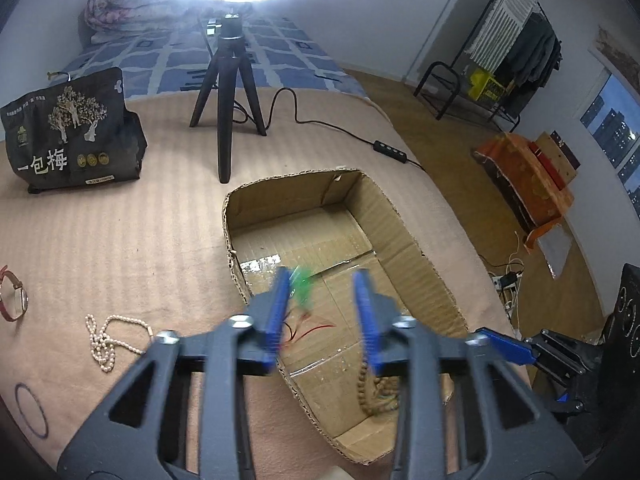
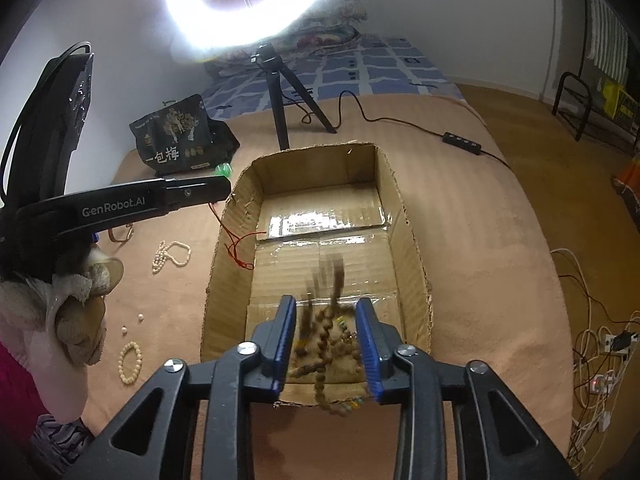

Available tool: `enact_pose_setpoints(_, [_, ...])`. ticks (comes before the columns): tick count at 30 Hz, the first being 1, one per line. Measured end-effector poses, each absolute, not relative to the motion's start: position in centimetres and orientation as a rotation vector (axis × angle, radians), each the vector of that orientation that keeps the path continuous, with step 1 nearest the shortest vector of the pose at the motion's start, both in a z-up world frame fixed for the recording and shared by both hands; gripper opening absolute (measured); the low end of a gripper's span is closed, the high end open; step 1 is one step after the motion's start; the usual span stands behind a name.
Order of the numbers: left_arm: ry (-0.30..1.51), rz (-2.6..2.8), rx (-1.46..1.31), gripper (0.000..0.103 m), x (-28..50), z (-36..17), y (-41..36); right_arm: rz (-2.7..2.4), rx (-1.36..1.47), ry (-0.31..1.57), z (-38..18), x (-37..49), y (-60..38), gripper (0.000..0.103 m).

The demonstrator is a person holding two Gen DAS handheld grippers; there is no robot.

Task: Organize jewelry
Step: 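Withdraw both tools from the box toward the blue bangle and pearl necklace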

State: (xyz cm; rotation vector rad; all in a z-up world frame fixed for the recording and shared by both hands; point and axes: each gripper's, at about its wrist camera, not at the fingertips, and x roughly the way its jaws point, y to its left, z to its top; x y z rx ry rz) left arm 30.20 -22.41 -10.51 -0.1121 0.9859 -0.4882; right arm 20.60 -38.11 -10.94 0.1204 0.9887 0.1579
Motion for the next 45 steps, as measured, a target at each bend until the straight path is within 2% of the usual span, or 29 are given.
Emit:
enact_pose_setpoints(2, [0.982,-0.486,-0.100,0.037,30.1,-10.4,-22.3,0.145,0.109,0.981,-10.9,20.5,-38.0,0.056])
enact_pose_setpoints(3, [0.981,-0.483,-0.094,0.037,30.1,-10.4,-22.2,0.142,0.103,0.978,-10.8,20.5,-38.0,0.058])
enact_pose_setpoints(16, [0.956,-0.454,-0.095,0.037,29.3,-9.4,-20.3,0.140,0.080,0.964,-10.5,20.2,-37.6,0.060])
enact_pose_setpoints(19, [0.937,-0.441,-0.094,0.037,28.9,-8.8,-19.5,0.134,0.076,0.955,-10.3,20.1,-37.3,0.064])
enact_pose_setpoints(27, [0.886,-0.394,-0.067,0.037,27.6,-6.6,-15.2,0.164,0.061,0.897,-9.1,19.5,-35.8,0.083])
enact_pose_setpoints(31, [0.872,-0.355,-0.054,0.037,26.8,-5.7,-11.5,0.204,0.048,0.874,-8.6,19.3,-34.4,0.087])
enact_pose_setpoints(35, [0.866,-0.311,-0.061,0.054,25.9,-5.0,-7.4,0.246,0.014,0.869,-8.4,18.9,-32.5,0.092])
enact_pose_setpoints(45, [0.904,-0.189,-0.079,0.055,23.1,-5.7,2.9,0.344,-0.059,0.862,-7.1,18.3,-28.3,0.093])
